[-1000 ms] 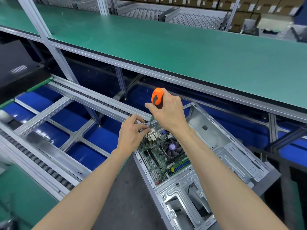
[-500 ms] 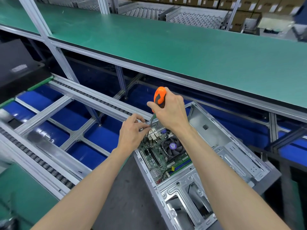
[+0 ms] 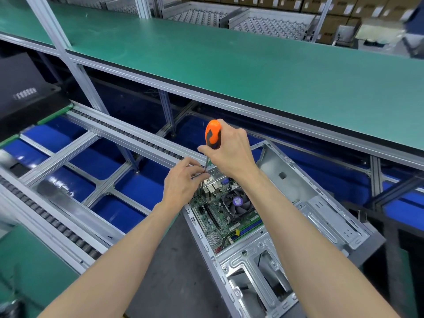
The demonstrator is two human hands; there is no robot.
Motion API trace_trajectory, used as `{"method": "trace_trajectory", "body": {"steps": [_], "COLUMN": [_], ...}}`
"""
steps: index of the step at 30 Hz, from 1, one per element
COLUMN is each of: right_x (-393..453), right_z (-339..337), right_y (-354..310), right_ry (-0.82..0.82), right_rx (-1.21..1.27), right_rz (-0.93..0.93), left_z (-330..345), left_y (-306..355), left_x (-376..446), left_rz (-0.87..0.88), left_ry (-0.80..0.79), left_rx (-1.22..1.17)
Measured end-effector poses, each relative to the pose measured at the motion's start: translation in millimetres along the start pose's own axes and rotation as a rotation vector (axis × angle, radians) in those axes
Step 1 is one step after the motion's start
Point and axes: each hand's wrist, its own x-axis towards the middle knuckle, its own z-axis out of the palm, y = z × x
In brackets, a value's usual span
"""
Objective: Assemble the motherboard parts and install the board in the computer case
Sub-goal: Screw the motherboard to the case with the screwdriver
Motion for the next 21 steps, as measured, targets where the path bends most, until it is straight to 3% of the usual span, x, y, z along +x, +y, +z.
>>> {"method": "trace_trajectory", "body": {"steps": [6,14,17,21], "right_x": [0,8,14,15], "right_z": [4,-15,-15,-10], "right_y": [-2,-17,-26,-34], "right_ry": [0.019,-0.02,-0.118,-0.07], "right_rx": [0.0,-0.086,-0.2,-0.378], "right_rz": [-0.013,-0.245,-0.205,-0.18], "left_z": [-1,-1,1,-2], "left_y": [9,10,8,13], "left_x": [5,0,-1,-1], "left_rz": [-0.064,-0.014,-0.018,-0.163], "left_ry": [-0.062,-0.06,-0.047,-0.027], "left_rx": [-0.032,-0.022,-0.029,-0.202]}}
